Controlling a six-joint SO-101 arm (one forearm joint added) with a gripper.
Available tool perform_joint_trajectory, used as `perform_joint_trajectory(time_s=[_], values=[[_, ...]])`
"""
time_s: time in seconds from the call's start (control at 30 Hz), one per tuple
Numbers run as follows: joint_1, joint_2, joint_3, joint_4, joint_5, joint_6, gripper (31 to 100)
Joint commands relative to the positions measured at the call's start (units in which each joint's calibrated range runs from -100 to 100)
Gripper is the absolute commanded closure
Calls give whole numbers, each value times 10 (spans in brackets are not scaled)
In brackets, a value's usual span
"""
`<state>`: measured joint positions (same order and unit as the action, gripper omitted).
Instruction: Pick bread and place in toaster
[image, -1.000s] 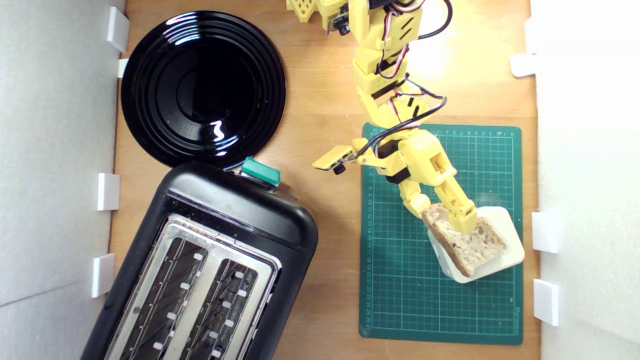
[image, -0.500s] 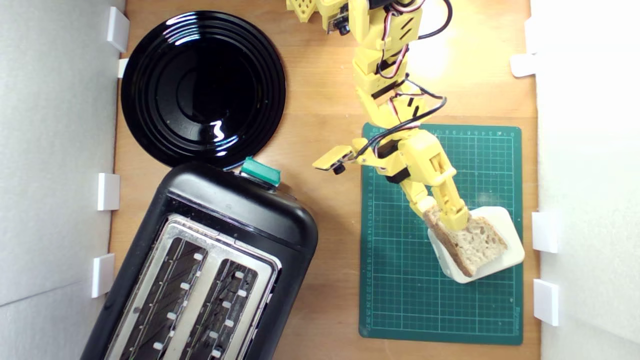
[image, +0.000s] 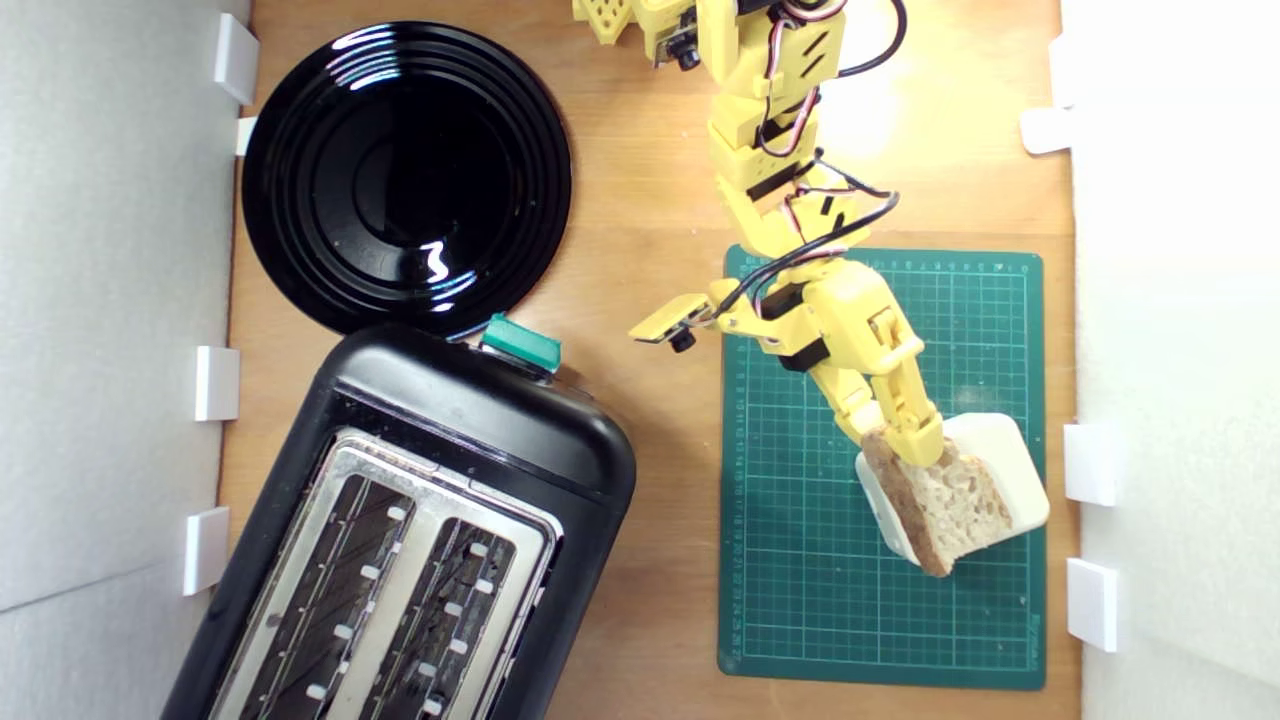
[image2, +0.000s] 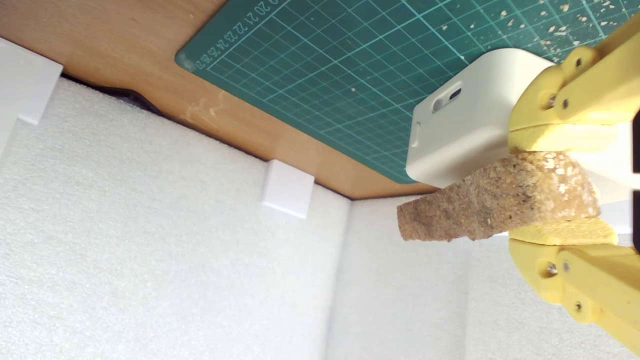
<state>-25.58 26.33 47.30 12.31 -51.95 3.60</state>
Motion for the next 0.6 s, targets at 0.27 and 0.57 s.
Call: perform_joint_trajectory(time_s=[0.27,0.57], values=[[-3,-168,-6,-5,100,-1,724],[-2,-386,-7,4,260,-38,724]])
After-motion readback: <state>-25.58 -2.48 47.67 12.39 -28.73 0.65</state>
